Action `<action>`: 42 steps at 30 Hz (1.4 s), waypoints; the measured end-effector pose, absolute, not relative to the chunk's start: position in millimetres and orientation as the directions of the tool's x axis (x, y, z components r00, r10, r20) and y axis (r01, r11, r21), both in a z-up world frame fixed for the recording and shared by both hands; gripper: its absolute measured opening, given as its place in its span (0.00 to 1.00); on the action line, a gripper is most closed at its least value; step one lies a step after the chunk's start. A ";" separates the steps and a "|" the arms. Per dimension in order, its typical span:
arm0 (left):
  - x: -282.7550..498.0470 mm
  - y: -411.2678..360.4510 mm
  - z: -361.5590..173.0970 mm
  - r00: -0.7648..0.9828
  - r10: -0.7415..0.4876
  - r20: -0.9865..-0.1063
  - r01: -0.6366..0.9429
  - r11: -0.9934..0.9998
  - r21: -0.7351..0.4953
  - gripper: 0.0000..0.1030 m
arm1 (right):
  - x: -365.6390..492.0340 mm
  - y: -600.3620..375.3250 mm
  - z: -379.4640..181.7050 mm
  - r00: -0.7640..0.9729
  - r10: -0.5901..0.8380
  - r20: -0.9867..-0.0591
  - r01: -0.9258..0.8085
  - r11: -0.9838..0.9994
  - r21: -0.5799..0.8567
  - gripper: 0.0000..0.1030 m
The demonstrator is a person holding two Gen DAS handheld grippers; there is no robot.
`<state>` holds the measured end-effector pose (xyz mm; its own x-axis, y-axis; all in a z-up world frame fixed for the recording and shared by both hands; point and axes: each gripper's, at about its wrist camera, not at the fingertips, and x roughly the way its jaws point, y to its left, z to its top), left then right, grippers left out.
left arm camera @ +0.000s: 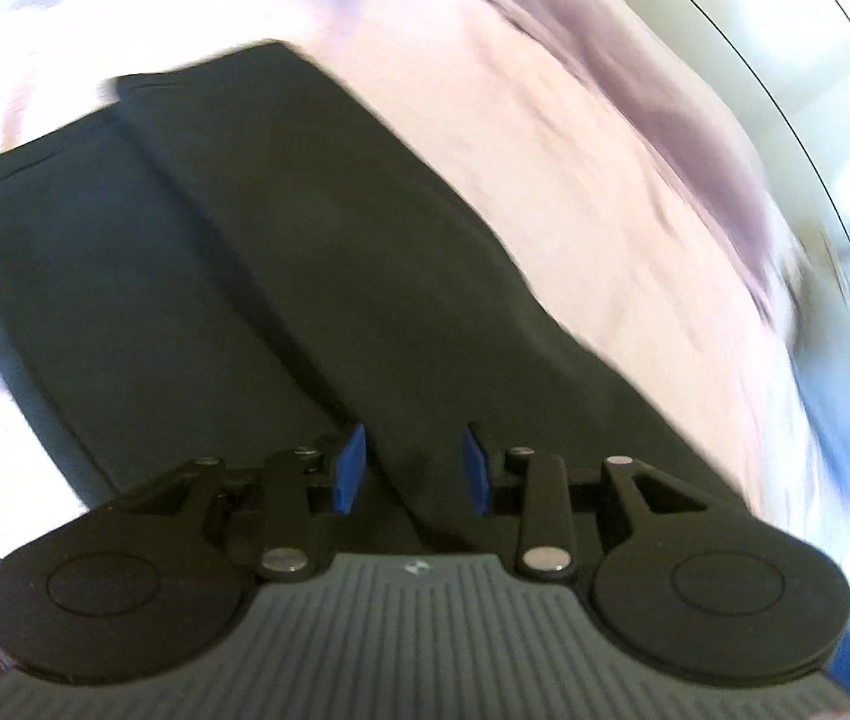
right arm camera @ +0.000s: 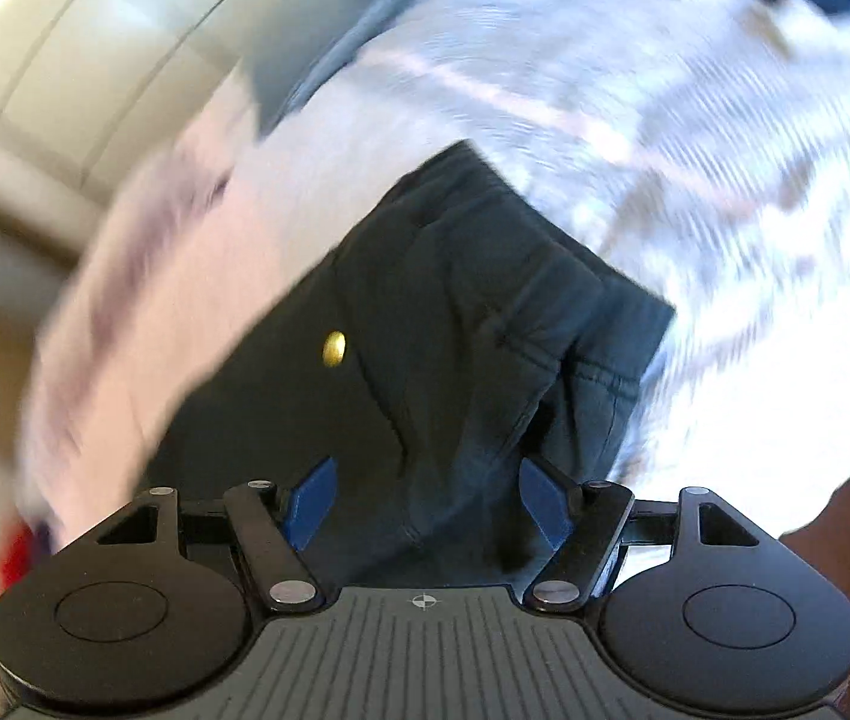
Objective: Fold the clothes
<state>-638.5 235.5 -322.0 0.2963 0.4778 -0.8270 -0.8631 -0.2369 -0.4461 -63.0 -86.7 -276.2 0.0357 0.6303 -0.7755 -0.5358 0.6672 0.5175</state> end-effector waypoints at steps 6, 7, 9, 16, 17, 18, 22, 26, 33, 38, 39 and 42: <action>-642.8 250.7 -337.7 0.254 0.516 -0.818 -0.811 -0.346 -0.471 0.30 | -29.3 -108.0 -299.0 0.059 0.726 -0.685 -0.242 0.676 0.696 0.69; -641.5 252.0 -338.0 0.254 0.520 -0.815 -0.810 -0.346 -0.473 0.29 | -25.3 -112.6 -302.6 0.072 0.728 -0.681 -0.210 0.679 0.704 0.69; -638.9 254.5 -338.7 0.254 0.528 -0.810 -0.808 -0.345 -0.478 0.17 | -23.8 -122.9 -307.7 0.100 0.736 -0.669 -0.154 0.676 0.721 0.69; -642.3 255.8 -340.9 0.264 0.526 -0.808 -0.851 -0.268 -0.453 0.12 | -12.0 -117.1 -307.2 0.139 0.774 -0.618 -0.145 0.633 0.760 0.56; -641.6 256.5 -341.0 0.264 0.527 -0.808 -0.855 -0.261 -0.449 0.04 | -10.8 -112.3 -305.9 0.137 0.756 -0.640 -0.175 0.654 0.736 0.33; -641.1 259.0 -337.6 0.264 0.531 -0.805 -0.865 -0.238 -0.441 0.02 | -9.1 -107.9 -304.7 0.134 0.725 -0.676 -0.202 0.688 0.697 0.25; -646.3 243.3 -295.3 0.274 0.631 -0.726 -0.903 -0.091 -0.420 0.02 | -2.5 -104.9 -282.0 0.125 0.722 -0.681 -0.306 0.681 0.665 0.19; -657.7 197.6 -251.9 0.271 0.704 -0.657 -0.941 0.050 -0.334 0.03 | 2.1 -120.1 -252.7 0.108 0.772 -0.626 -0.365 0.617 0.697 0.18; -655.9 168.3 -314.1 0.123 0.602 -0.789 -0.992 0.061 -0.109 0.05 | -3.0 -123.8 -293.3 0.040 0.643 -0.764 -0.346 0.727 0.594 0.18; -659.9 168.6 -316.1 0.128 0.612 -0.780 -0.991 0.054 -0.120 0.05 | -7.0 -126.3 -288.4 0.040 0.652 -0.757 -0.384 0.709 0.591 0.18; -660.2 169.6 -317.3 0.129 0.611 -0.781 -0.991 0.063 -0.115 0.05 | -6.0 -126.7 -289.1 0.033 0.656 -0.754 -0.385 0.704 0.596 0.18; -657.7 157.5 -313.7 0.122 0.608 -0.784 -0.992 0.059 -0.109 0.05 | -8.2 -128.8 -293.7 0.027 0.650 -0.759 -0.378 0.710 0.594 0.18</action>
